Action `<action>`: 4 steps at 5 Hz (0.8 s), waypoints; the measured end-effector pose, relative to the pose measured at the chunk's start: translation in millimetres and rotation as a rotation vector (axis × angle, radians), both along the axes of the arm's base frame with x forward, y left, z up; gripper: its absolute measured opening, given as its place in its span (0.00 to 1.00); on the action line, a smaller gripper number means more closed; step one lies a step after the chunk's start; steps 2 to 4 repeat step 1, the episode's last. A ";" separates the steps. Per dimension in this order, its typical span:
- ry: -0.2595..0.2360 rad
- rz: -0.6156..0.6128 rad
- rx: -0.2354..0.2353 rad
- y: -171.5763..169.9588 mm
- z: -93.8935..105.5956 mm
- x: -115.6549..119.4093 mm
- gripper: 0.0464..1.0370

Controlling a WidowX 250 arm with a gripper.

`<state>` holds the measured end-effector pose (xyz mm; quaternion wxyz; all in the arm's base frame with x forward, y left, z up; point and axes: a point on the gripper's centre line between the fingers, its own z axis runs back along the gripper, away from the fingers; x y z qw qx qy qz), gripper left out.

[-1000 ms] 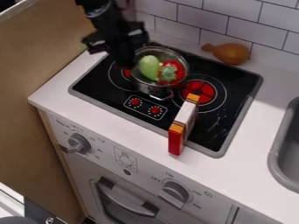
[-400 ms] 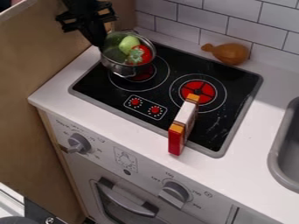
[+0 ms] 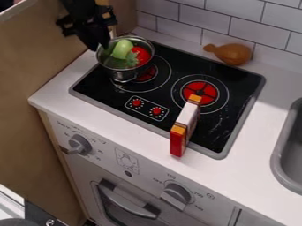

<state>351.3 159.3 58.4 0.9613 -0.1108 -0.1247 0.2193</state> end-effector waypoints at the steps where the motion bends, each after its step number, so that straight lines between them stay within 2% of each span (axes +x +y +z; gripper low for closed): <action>1: 0.006 0.030 0.018 -10.1 4.3 0.3 0.69; 4: 0.006 0.030 0.018 -10.1 4.3 0.3 0.69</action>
